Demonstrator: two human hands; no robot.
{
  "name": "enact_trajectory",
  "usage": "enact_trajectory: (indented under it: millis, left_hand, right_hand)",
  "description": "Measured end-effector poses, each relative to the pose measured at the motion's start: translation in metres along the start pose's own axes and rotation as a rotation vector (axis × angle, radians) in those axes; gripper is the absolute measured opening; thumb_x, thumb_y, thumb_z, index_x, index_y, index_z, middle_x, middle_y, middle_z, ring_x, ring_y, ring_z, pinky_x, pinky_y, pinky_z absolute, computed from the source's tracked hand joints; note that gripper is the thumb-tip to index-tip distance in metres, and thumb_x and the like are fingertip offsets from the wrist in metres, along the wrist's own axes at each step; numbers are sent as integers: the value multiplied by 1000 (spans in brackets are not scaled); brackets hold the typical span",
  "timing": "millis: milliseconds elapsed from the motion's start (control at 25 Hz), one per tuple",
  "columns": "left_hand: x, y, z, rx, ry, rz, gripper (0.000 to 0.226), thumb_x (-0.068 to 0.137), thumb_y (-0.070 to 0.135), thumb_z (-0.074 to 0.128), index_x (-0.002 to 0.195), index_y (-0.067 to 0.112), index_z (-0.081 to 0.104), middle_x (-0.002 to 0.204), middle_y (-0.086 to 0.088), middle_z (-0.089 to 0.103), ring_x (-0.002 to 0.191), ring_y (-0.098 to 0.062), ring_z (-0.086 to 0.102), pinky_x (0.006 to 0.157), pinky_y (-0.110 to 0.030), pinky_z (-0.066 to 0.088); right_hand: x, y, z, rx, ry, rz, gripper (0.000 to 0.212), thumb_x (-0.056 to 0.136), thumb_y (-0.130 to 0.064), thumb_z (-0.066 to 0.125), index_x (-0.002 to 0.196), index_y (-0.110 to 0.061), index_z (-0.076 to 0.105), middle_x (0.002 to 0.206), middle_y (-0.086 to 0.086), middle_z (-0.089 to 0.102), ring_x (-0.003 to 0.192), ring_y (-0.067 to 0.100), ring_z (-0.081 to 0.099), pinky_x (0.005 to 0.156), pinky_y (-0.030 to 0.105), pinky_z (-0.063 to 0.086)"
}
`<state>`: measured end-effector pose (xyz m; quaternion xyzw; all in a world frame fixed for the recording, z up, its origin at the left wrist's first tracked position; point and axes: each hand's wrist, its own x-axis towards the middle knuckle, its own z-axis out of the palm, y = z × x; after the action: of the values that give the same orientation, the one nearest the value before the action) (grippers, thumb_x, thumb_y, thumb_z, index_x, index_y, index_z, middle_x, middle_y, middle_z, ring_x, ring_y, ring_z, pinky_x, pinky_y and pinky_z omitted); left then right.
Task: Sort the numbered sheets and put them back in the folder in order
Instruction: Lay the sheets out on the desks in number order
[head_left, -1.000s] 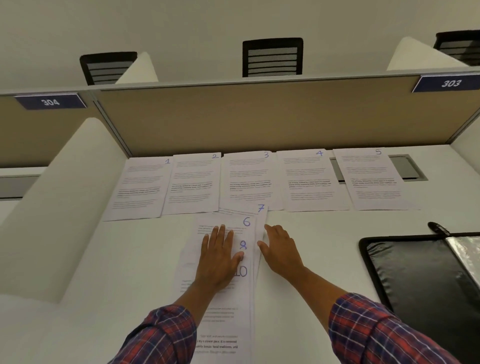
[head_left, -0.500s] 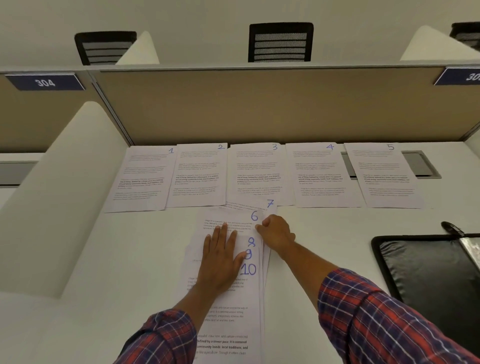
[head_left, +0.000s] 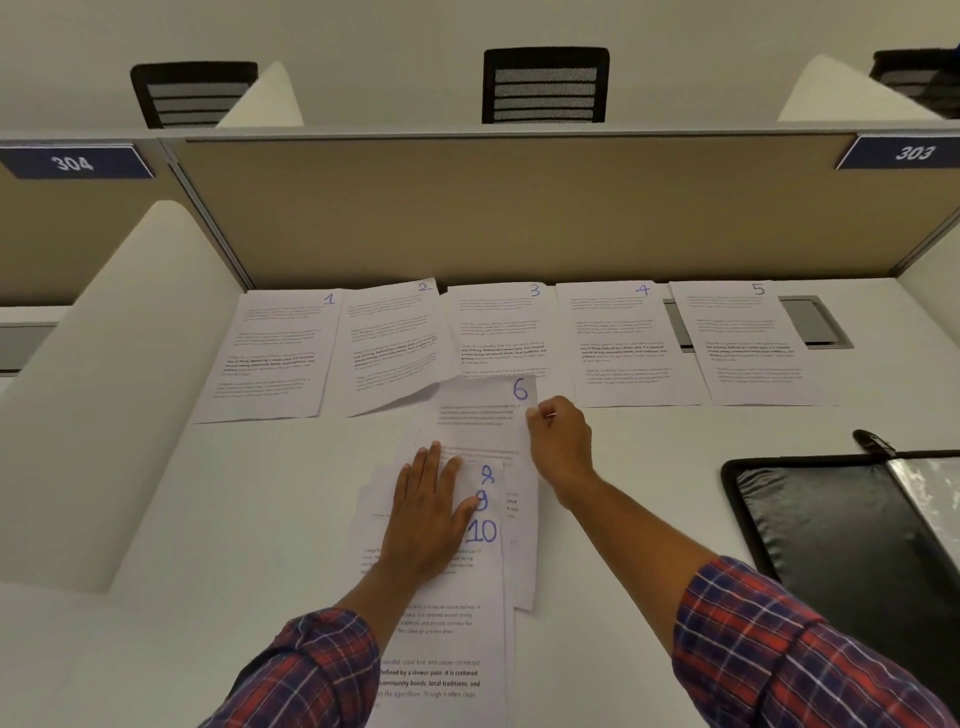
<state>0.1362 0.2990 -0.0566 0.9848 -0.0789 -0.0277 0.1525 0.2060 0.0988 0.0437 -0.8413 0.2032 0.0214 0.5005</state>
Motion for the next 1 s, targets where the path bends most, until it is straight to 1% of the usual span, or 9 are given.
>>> enact_trajectory:
  millis: [200, 280, 440, 520, 640, 760, 880, 920, 1000]
  left_hand:
    - [1, -3, 2, 7, 4, 33, 86, 98, 74, 5, 160, 21, 30, 174, -10, 11, 161, -27, 6, 130, -42, 4]
    - [1, -4, 3, 22, 14, 42, 83, 99, 73, 11, 158, 20, 36, 172, -12, 16, 160, -29, 11, 130, -44, 9]
    - [6, 4, -2, 27, 39, 11, 85, 98, 73, 16, 156, 15, 42, 171, -14, 22, 159, -32, 16, 129, -45, 12]
    - [13, 25, -10, -36, 52, -18, 89, 97, 74, 16, 158, 14, 37, 172, -12, 18, 160, -30, 12, 130, -43, 9]
    - [35, 74, -21, -297, 78, -67, 88, 96, 77, 24, 162, 18, 31, 172, -5, 21, 159, -22, 16, 129, -43, 13]
    - [58, 151, -44, -765, 42, -155, 80, 96, 73, 44, 160, 25, 34, 163, 7, 38, 148, -12, 36, 120, -41, 33]
    - [72, 221, -58, -1169, 10, -217, 37, 105, 44, 57, 139, 30, 57, 132, 11, 70, 119, -12, 68, 91, -29, 58]
    - [76, 239, -58, -1232, 4, -222, 28, 105, 36, 58, 133, 29, 62, 122, 10, 75, 110, -12, 72, 87, -31, 61]
    - [82, 272, -50, -1294, -7, -248, 24, 103, 24, 63, 126, 27, 69, 115, 7, 78, 103, -15, 75, 87, -38, 62]
  right_hand:
    - [0, -4, -44, 39, 164, -93, 23, 107, -28, 55, 85, -21, 50, 85, -2, 65, 78, 17, 67, 66, 34, 58]
    - [-1, -2, -64, 35, 206, -116, 23, 106, -28, 56, 85, -21, 51, 84, -3, 65, 76, 17, 66, 66, 34, 57]
    - [-2, 1, -100, 108, 251, -141, 18, 107, -28, 53, 98, -13, 57, 88, -5, 65, 78, 10, 66, 61, 23, 51]
    - [0, 3, -120, 166, 252, -176, 17, 108, -28, 53, 101, -13, 58, 90, -6, 66, 80, 9, 67, 61, 19, 49]
    - [3, 6, -153, 247, 242, -243, 16, 107, -26, 55, 101, -13, 61, 91, -3, 68, 78, 8, 67, 60, 14, 50]
    - [12, 13, -195, 336, 238, -277, 14, 106, -24, 56, 99, -13, 63, 90, -2, 69, 73, 1, 65, 60, 12, 50]
    - [31, 23, -242, 388, 265, -284, 15, 105, -22, 58, 97, -12, 64, 89, 0, 69, 70, 0, 60, 60, 12, 48]
    - [39, 28, -257, 409, 273, -274, 15, 105, -22, 58, 96, -11, 65, 90, 2, 69, 72, 4, 59, 61, 13, 48]
    - [53, 41, -286, 441, 281, -245, 15, 105, -21, 59, 96, -11, 66, 92, 5, 70, 75, 9, 60, 63, 17, 51]
